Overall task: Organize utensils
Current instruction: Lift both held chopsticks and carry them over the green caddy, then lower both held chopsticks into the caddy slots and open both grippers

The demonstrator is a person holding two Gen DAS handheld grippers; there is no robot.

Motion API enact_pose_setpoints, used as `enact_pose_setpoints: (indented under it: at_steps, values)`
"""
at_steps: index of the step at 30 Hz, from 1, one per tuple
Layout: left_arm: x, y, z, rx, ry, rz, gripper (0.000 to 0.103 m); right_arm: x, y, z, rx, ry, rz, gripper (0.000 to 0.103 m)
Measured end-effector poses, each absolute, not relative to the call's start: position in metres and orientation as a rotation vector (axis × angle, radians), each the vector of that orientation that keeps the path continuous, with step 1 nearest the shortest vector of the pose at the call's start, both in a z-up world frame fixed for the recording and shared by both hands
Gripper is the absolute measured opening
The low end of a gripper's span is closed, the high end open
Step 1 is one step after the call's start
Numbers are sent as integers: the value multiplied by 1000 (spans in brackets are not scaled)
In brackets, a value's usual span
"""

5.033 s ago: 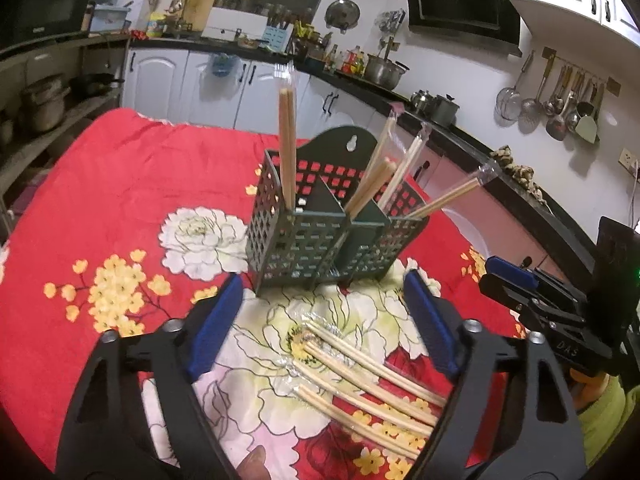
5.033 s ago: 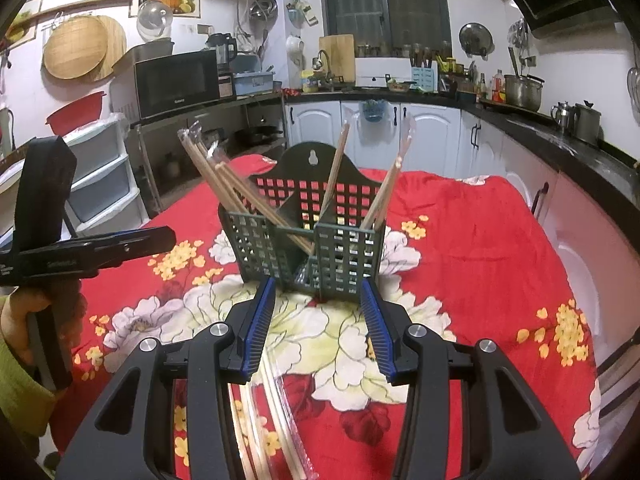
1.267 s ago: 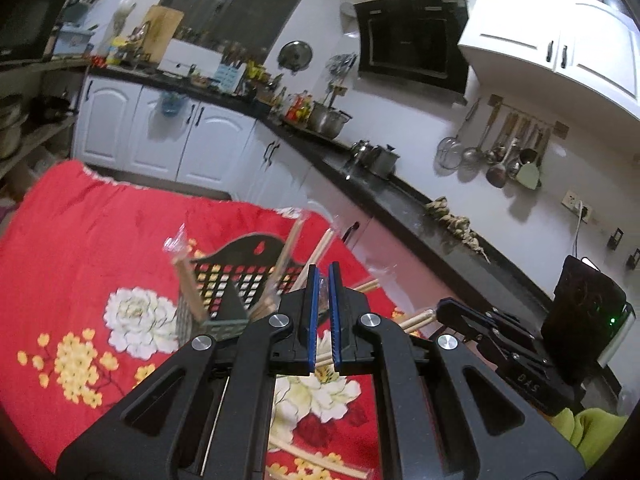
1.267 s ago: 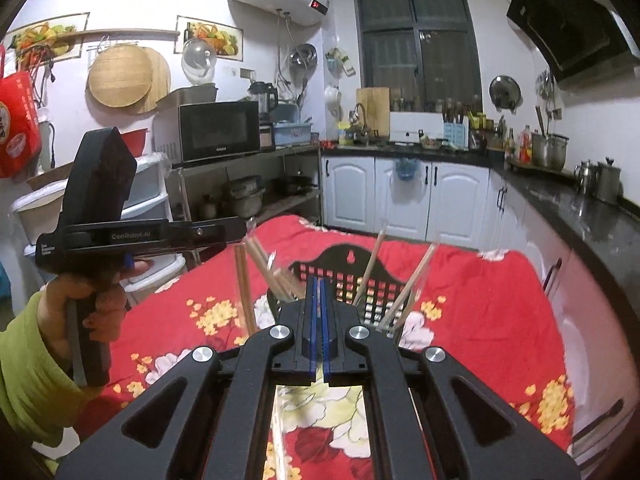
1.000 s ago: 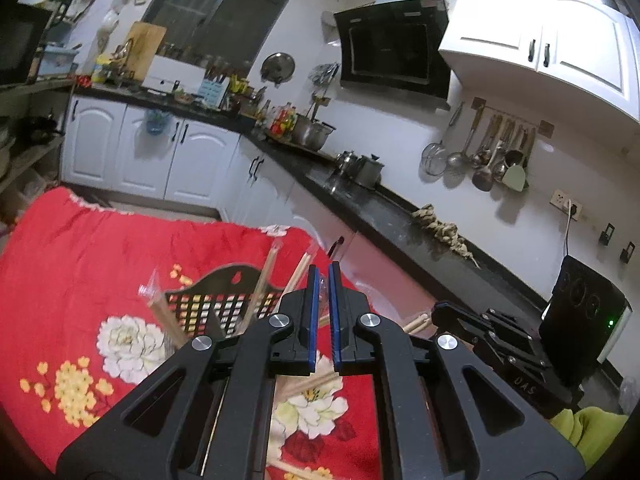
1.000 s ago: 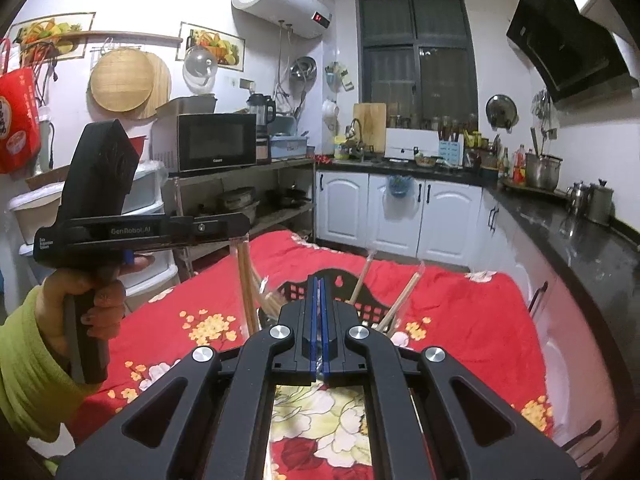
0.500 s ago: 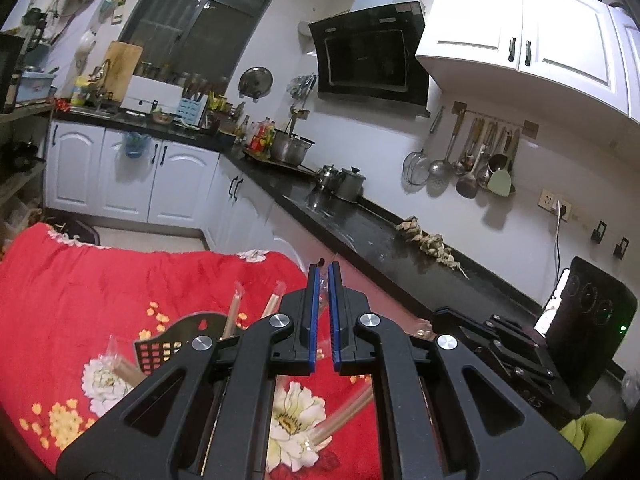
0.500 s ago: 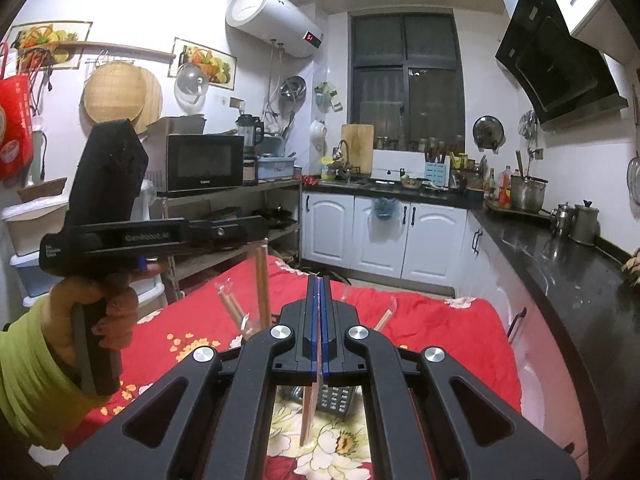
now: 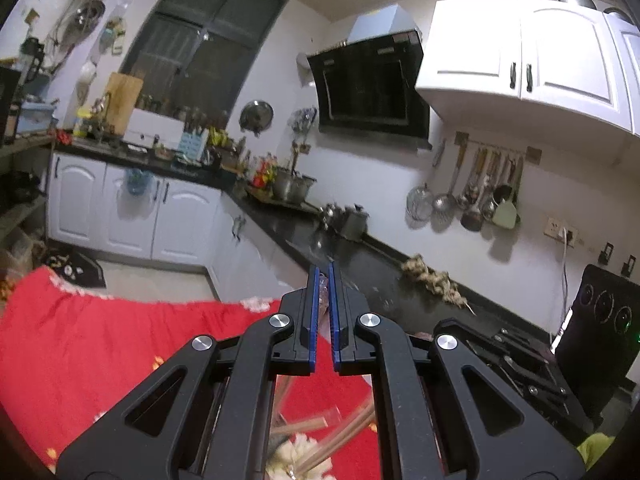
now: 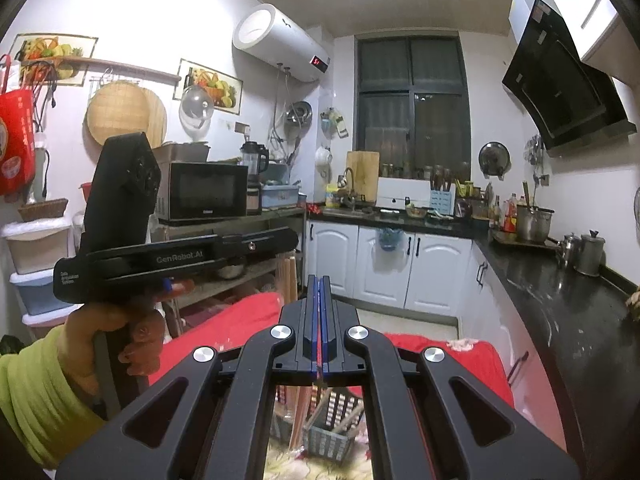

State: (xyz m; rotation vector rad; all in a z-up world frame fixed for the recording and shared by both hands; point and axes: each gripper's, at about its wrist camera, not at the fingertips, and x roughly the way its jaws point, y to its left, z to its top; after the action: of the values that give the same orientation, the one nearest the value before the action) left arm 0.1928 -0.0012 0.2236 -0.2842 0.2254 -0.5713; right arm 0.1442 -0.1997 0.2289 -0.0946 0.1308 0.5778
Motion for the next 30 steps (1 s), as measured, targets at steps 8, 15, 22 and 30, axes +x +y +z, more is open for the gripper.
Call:
enact_pose_setpoints:
  at_steps: [8, 15, 22, 30]
  values:
    - [211, 7, 236, -288, 178, -514, 2, 173, -199, 242, -59, 119, 565, 1]
    - [226, 9, 222, -279, 178, -465, 2, 193, -197, 241, -36, 113, 547, 1]
    - [244, 12, 202, -312, 214, -444, 2, 210, -189, 228, -51, 131, 506, 1]
    - [249, 7, 176, -321, 237, -437, 2, 223, -183, 196, -48, 174, 481, 1]
